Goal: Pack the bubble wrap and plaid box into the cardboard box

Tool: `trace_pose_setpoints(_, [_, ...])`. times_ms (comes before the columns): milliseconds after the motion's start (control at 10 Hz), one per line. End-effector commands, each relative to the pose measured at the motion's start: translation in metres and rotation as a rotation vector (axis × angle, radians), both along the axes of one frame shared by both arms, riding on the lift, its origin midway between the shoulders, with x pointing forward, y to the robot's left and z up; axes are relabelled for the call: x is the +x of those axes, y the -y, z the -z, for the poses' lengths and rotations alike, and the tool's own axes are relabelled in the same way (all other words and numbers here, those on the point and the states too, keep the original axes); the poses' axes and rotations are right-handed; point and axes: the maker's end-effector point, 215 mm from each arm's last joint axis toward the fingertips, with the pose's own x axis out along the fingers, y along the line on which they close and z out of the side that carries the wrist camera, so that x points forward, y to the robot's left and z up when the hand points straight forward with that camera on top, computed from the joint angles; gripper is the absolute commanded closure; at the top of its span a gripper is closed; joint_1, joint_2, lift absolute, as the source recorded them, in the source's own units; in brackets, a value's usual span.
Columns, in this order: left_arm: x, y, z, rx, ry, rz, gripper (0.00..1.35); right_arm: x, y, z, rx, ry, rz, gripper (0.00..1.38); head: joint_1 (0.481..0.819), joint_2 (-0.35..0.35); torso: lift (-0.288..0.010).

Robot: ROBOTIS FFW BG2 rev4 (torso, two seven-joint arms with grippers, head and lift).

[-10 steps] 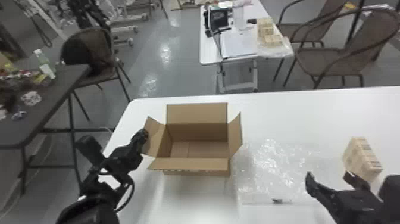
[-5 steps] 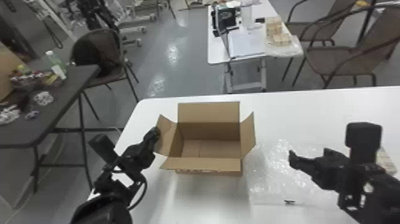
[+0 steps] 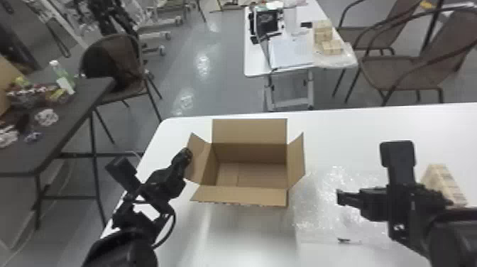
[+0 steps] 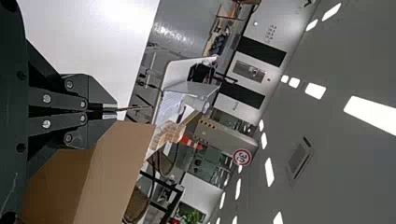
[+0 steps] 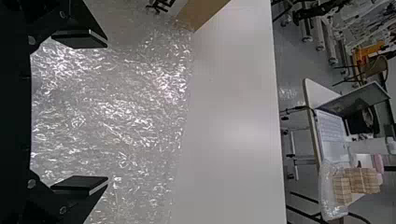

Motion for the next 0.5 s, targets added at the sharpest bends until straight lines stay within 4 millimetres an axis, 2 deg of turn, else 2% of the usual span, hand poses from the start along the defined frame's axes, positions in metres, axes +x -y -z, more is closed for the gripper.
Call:
trace_pose_setpoints(0, [0.001, 0.002, -0.003, 0.001, 0.005, 0.004, 1.21, -0.002, -0.004, 0.027, 0.011, -0.079, -0.006, 0.25, 0.695, 0.26, -0.089])
trace_pose_setpoints(200, [0.004, 0.002, -0.005, 0.005, 0.008, 0.006, 1.21, -0.003, -0.013, 0.042, 0.052, -0.119, -0.011, 0.25, 0.695, 0.265, -0.089])
trace_pose_setpoints(400, [0.003, 0.002, -0.003, 0.004, 0.002, 0.011, 1.21, -0.004, -0.015, 0.046, 0.065, -0.132, -0.012, 0.35, 0.695, 0.269, -0.089])
